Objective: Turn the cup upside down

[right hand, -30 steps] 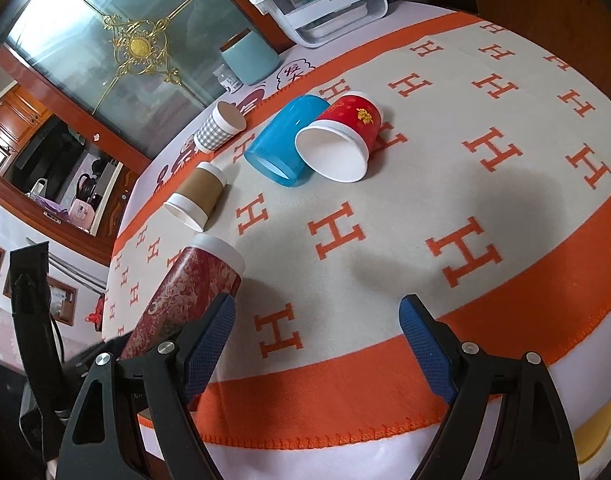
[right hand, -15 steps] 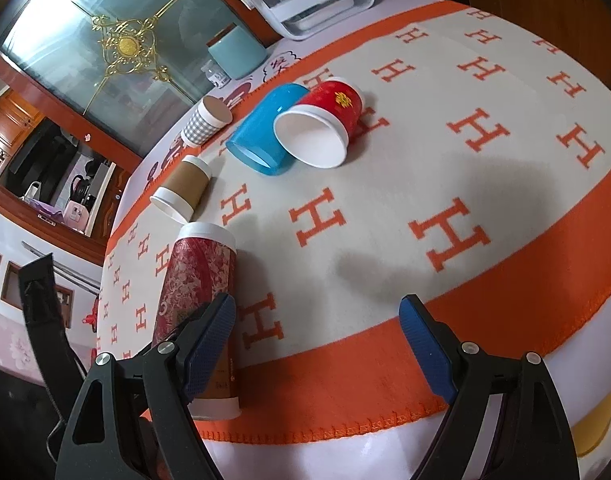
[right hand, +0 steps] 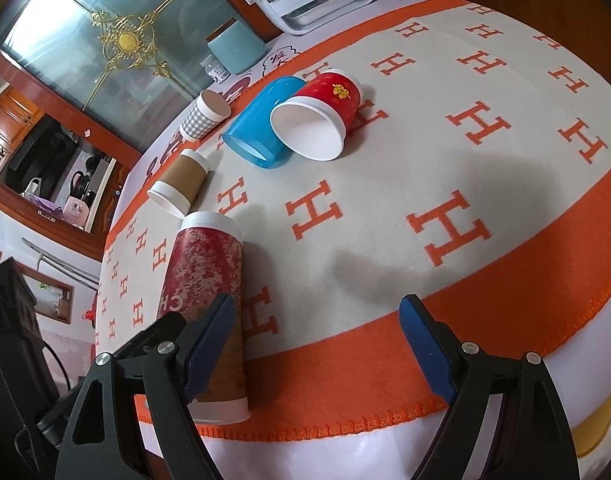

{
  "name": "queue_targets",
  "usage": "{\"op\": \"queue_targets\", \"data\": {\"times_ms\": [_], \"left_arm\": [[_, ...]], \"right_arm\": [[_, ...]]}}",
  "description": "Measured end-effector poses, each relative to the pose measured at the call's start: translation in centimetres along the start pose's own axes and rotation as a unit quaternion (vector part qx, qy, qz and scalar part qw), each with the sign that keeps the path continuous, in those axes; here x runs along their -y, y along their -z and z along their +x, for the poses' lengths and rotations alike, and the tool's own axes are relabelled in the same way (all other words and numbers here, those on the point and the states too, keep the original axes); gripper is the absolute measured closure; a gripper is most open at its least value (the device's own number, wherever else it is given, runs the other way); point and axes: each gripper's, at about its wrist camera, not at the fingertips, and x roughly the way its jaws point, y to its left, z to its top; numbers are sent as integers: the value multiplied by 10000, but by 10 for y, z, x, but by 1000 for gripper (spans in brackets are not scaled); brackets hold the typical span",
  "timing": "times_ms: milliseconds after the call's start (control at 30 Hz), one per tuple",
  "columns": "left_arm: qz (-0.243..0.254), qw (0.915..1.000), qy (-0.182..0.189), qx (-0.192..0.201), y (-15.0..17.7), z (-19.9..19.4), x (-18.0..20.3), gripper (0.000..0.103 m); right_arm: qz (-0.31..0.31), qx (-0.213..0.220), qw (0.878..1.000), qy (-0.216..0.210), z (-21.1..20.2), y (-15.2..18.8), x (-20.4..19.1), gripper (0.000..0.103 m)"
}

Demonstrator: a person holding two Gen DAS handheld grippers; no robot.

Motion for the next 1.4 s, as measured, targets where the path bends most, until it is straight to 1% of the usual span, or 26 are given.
{"op": "queue_targets", "data": {"times_ms": [333, 533, 900, 1067, 1200, 1300, 1400], "left_arm": [[147, 9996, -132, 183, 2, -16, -7, 17], [170, 9994, -115, 269, 2, -24, -12, 17], [427, 9975, -248, 503, 6, -45, -12, 17], [525, 9963, -237, 634, 9, -54, -17, 17], [568, 9961, -167, 654, 10, -62, -22, 17], [537, 9969, -114, 569, 10, -66, -27, 17], [471, 9972, -184, 543, 8, -69, -34, 17]], "right_arm": [[-144, 5, 9999, -22, -2, 3, -9, 17], [-239, 12, 9997, -43, -5, 4, -15, 17], [-375, 30, 9992, -115, -13, 8, -24, 17], [-463, 37, 9987, -196, -20, 10, -30, 17], [-564, 29, 9980, -266, -26, 12, -37, 17], [-637, 19, 9974, -322, -30, 14, -42, 17], [-677, -42, 9968, -424, -33, 15, -46, 17]]}}
